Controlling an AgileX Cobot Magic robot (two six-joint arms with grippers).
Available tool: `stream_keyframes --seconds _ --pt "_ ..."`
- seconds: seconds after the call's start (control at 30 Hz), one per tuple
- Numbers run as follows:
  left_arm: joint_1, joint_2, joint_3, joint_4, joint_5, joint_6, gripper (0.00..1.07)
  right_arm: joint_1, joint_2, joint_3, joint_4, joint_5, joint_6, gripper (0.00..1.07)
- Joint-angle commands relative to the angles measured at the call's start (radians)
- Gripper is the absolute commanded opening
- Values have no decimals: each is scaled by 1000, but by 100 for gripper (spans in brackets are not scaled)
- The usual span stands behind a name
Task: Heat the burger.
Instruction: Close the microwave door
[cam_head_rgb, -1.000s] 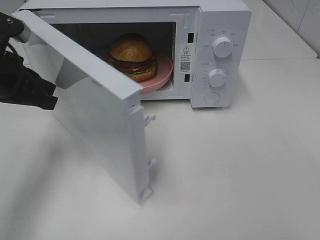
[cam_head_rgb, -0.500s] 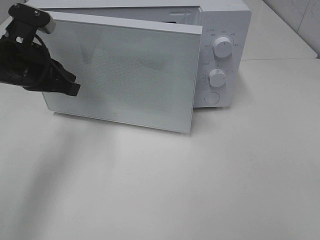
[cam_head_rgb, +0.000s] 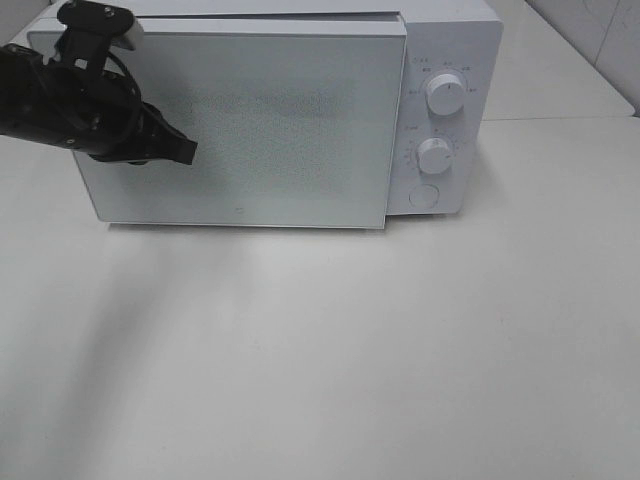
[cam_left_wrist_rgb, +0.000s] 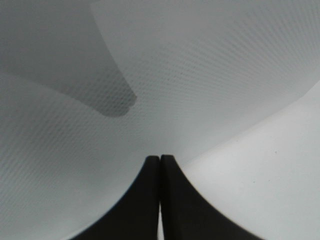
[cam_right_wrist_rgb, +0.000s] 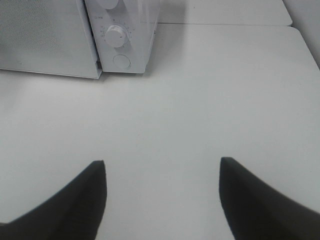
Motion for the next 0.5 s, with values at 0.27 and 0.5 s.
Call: stream_keyframes --seconds 0.27,0.5 --pt "-116 118 -126 -15 -82 8 0 -6 -27 1 -10 -2 -1 62" --pt "-168 179 -209 -14 -125 8 0 -6 -27 1 -10 -2 -1 62"
